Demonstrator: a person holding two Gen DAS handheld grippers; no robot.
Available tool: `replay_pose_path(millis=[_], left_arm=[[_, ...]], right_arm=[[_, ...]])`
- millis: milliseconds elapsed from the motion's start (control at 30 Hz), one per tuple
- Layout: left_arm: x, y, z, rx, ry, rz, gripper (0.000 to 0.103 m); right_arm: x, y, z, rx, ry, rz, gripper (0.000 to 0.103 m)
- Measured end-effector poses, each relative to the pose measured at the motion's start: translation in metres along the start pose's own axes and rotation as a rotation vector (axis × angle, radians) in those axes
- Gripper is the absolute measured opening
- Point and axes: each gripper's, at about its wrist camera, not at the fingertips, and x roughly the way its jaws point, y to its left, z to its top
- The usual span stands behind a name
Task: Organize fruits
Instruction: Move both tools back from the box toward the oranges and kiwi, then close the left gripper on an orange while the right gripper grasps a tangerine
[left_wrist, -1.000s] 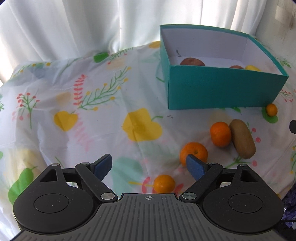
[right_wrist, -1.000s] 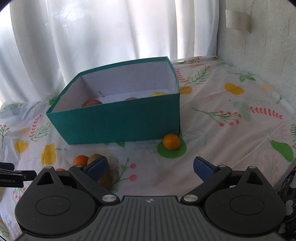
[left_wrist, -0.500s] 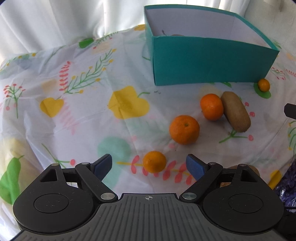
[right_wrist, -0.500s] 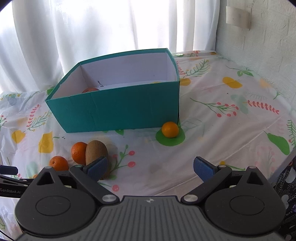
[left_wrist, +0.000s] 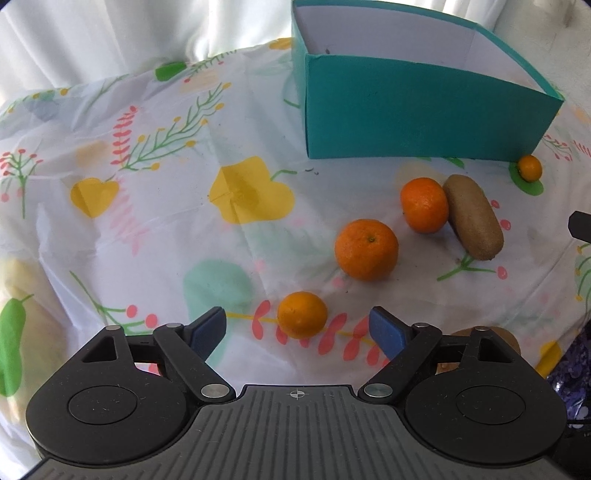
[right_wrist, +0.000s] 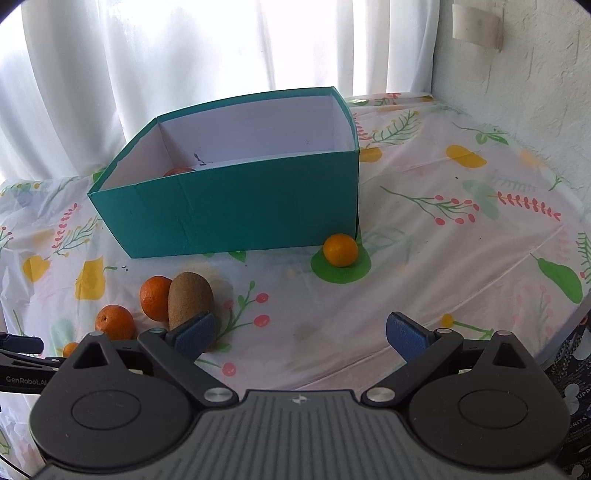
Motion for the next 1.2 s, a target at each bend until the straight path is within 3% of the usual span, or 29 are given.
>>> replay_pose_path(millis=[300,533,800,900,933,1200], left_arm=[[0.012,0.000,0.002,-0.011,0.026,-0.010,0.081],[0.022,0.005,0.002,-0.035,0.063,-0.030,0.058],[0.026,0.003,0.005,-0.028,0.065,-0.025,0.055],[0.025,0.001,0.005,-0.013,0.060,-0.025,0.045],[0.024,-0.001,0.005,-0.004,0.058,-0.024,0.036],[0.024,-0.006,0.006,0.005,0.067,-0.029,0.035]], right_arm=[[0.010,0.001,0.003,-0.011,0.023,-0.004,0.099],[0.021,0.004,0.010,-0.026,0.039,-0.004,0.099],[0.037,0.003,0.016,-0.043,0.056,-0.009,0.099],[0.046,-0.001,0.019,-0.054,0.055,-0.024,0.099],[0.050,-0.003,0.020,-0.060,0.053,-0.030,0.098],[0.088,-0.020,0.037,-0.065,0.063,-0.056,0.084]])
